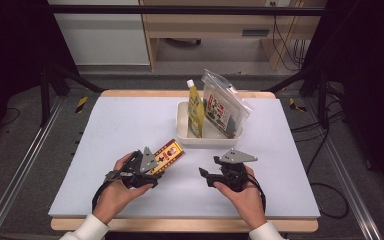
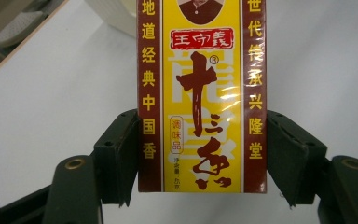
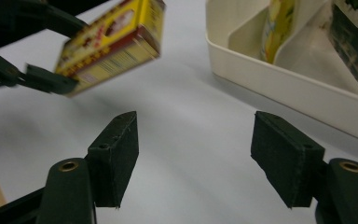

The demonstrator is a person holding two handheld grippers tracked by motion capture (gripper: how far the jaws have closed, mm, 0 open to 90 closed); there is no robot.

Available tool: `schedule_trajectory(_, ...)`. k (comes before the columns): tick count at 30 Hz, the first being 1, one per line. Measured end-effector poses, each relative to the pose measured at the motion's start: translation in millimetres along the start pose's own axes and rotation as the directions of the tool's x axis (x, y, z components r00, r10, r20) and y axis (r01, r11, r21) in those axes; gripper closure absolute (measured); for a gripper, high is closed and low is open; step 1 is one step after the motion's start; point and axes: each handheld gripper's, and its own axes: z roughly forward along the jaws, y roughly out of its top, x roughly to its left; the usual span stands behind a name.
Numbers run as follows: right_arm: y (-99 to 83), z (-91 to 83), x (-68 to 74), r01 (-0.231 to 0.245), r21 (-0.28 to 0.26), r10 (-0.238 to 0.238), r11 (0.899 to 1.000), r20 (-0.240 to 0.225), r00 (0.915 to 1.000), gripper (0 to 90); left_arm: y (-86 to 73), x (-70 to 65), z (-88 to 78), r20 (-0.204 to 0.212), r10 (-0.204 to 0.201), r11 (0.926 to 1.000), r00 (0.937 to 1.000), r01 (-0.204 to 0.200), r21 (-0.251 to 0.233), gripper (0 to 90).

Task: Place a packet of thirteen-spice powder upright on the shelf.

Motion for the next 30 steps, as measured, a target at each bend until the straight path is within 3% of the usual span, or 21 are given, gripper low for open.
schedule_trajectory(4, 9.9, -3.5, 2.2, -0.040, -0.027, 0.038, 0.999, -0.053, 0.9978, 33.5, 3.4, -6.0, 4.0, -0.006, -0.004, 0.9988, 1.0000, 0.004, -0.048, 32.5)
schedule_trajectory(11, 28.3, -6.2, -0.2, -0.078, -0.037, 0.073, 0.996, -0.108, 0.9914, 34.2, 8.5, -11.5, 3.6, -0.015, 0.009, 0.9960, 0.9998, -0.010, -0.089, 32.4)
schedule_trajectory(15, 38.2, -0.7, 1.8, -0.072, -0.027, 0.068, 0.997, -0.132, 0.9889, 34.0, 10.3, -14.3, 2.9, -0.006, 0.010, 0.9932, 0.9999, -0.011, -0.116, 32.4)
schedule_trajectory(22, 48.4, 11.3, 3.6, -0.109, -0.005, 0.106, 0.994, -0.188, 0.9765, 33.7, 12.1, -18.9, -1.8, -0.005, 0.012, 0.9876, 0.9999, -0.013, -0.156, 32.4)
schedule_trajectory(30, 52.8, 19.3, 1.3, -0.195, 0.011, 0.191, 0.981, -0.264, 0.9454, 37.8, 13.9, -21.3, -8.4, 0.005, -0.003, 0.9766, 1.0000, 0.004, -0.215, 32.4)
